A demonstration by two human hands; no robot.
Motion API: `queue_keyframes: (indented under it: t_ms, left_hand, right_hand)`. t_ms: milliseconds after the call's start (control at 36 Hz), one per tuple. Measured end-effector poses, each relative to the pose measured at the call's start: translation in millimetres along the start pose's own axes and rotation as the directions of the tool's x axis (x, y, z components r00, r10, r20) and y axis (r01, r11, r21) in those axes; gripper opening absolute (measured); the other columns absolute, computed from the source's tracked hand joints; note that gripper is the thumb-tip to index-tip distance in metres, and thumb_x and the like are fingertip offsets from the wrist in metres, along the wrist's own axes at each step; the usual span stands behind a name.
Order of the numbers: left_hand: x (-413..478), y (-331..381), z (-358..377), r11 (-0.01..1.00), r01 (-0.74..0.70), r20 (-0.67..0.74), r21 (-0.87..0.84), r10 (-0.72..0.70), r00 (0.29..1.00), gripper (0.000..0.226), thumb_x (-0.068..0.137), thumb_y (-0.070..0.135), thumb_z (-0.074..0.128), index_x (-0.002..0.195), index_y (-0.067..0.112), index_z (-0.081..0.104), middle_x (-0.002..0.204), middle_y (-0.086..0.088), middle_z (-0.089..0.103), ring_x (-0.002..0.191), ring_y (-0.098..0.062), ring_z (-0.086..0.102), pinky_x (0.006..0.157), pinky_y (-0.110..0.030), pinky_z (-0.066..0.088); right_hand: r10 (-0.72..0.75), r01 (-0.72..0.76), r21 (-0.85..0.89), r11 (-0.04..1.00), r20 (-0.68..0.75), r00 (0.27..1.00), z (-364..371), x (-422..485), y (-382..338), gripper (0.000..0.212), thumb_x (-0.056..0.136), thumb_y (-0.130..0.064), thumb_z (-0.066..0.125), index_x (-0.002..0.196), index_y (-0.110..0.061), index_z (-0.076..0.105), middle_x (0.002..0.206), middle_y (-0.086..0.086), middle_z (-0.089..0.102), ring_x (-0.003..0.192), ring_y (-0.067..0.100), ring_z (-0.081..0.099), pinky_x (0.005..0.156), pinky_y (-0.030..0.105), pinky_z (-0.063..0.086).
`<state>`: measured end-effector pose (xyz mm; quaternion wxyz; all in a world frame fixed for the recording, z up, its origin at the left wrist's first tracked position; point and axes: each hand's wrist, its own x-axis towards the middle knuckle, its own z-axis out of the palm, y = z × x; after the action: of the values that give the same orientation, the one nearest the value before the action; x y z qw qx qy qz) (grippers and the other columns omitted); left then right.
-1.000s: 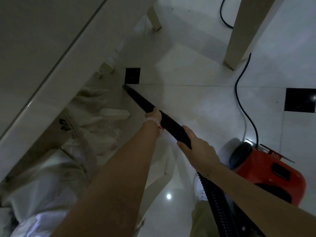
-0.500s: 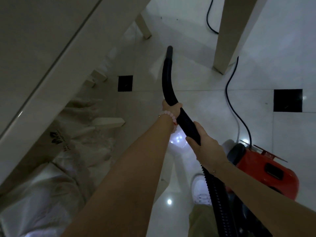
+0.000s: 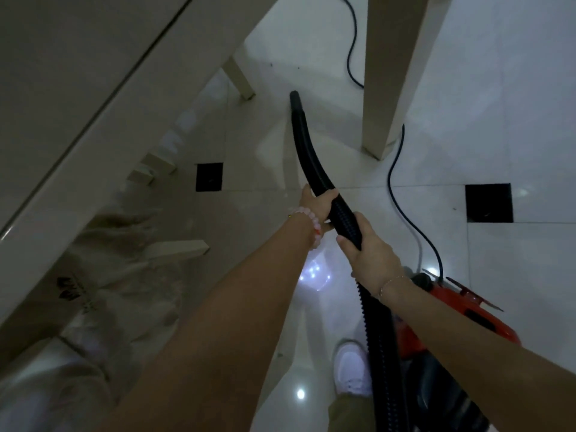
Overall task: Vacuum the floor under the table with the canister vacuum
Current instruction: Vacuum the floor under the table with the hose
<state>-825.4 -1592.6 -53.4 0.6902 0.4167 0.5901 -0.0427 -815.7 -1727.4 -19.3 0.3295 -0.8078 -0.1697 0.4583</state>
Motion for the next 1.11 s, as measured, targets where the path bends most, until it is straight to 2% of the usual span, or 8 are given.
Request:
queue_keyframes:
  t_ms: [167,306,389,556,694,917,1028,1111]
  left_hand:
    - [9.7,31.0,10.5,0.996,-0.088,-0.022,-0.006,0.088,0.996,0.049,0.097,0.019,0.052,0.142,0.017,0.034,0.132,-0.015,0.050,0.115,-0.032,0.053,0.090,-0.040,0.049]
    - [16.1,57.2,14.3,0.992,-0.125,-0.049,0.011,0.126,0.991,0.046,0.097,0.018,0.051,0.140,0.011,0.037,0.119,-0.015,0.052,0.105,-0.031,0.054,0.087,-0.038,0.048]
    - [17.1,67.1,18.0,0.989,-0.137,-0.082,0.052,0.141,0.987,0.046,0.095,0.017,0.052,0.138,0.008,0.040,0.120,-0.017,0.053,0.110,-0.034,0.055,0.096,-0.044,0.048]
    - [28.4,70.2,20.3,0.980,-0.154,-0.190,0.124,0.176,0.966,0.044,0.093,0.013,0.050,0.134,0.001,0.043,0.131,-0.021,0.053,0.118,-0.038,0.053,0.104,-0.048,0.043]
    - [31.7,69.7,12.2,0.974,-0.157,-0.252,0.163,0.195,0.948,0.036,0.096,0.007,0.043,0.130,-0.004,0.045,0.107,-0.012,0.054,0.111,-0.033,0.055,0.104,-0.048,0.043]
    - [37.5,70.2,-0.3,0.986,-0.153,-0.288,0.071,0.167,0.943,0.026,0.093,0.004,0.045,0.118,0.004,0.049,0.110,-0.014,0.053,0.116,-0.038,0.055,0.101,-0.049,0.046]
    - [41.1,69.5,-5.2,0.990,-0.134,-0.225,0.043,0.140,0.964,0.038,0.092,0.009,0.047,0.130,0.005,0.044,0.121,-0.016,0.055,0.111,-0.036,0.055,0.097,-0.046,0.048]
    - [41.1,71.5,-5.9,0.994,-0.109,-0.157,0.002,0.108,0.982,0.038,0.094,0.010,0.047,0.132,0.011,0.044,0.111,-0.013,0.053,0.105,-0.034,0.054,0.091,-0.044,0.050]
  right_hand:
    - [-0.036,0.037,0.063,0.997,-0.017,0.999,-15.9,32.5,-22.2,0.050,0.096,-0.038,0.044,0.143,-0.027,0.031,0.106,0.008,0.064,0.079,0.029,0.064,0.076,0.036,0.053]
    - [-0.084,0.085,0.057,0.995,-0.028,0.996,-30.5,51.4,-42.3,0.032,0.095,-0.034,0.047,0.124,-0.020,0.045,0.087,0.006,0.060,0.070,0.026,0.060,0.066,0.032,0.048]
    - [-0.095,0.096,0.049,0.994,-0.033,0.995,-34.1,57.1,-45.0,0.029,0.095,-0.032,0.047,0.121,-0.019,0.046,0.083,0.003,0.057,0.067,0.024,0.057,0.063,0.030,0.045]
    - [-0.103,0.102,0.086,0.991,0.007,0.995,-34.7,68.6,-42.1,0.027,0.094,-0.030,0.049,0.120,-0.021,0.048,0.077,0.000,0.055,0.065,0.024,0.055,0.072,0.042,0.054]
    - [-0.119,0.117,0.068,0.991,0.037,0.992,-28.4,72.1,-43.6,0.033,0.093,-0.029,0.051,0.125,-0.023,0.046,0.071,-0.006,0.050,0.060,0.020,0.050,0.074,0.043,0.053]
    - [-0.125,0.123,0.030,0.992,0.065,0.990,-23.4,75.3,-50.2,0.038,0.094,-0.029,0.050,0.131,-0.026,0.043,0.089,0.002,0.058,0.068,0.023,0.054,0.076,0.043,0.055]
    - [-0.126,0.127,0.001,0.992,0.051,0.991,-21.5,76.5,-53.0,0.040,0.094,-0.030,0.049,0.132,-0.026,0.041,0.093,0.003,0.059,0.073,0.027,0.057,0.077,0.040,0.053]
    - [-0.133,0.133,-0.026,0.991,0.026,0.991,-21.9,77.2,-53.2,0.043,0.094,-0.031,0.049,0.135,-0.024,0.039,0.099,0.004,0.060,0.084,0.030,0.060,0.079,0.036,0.049]
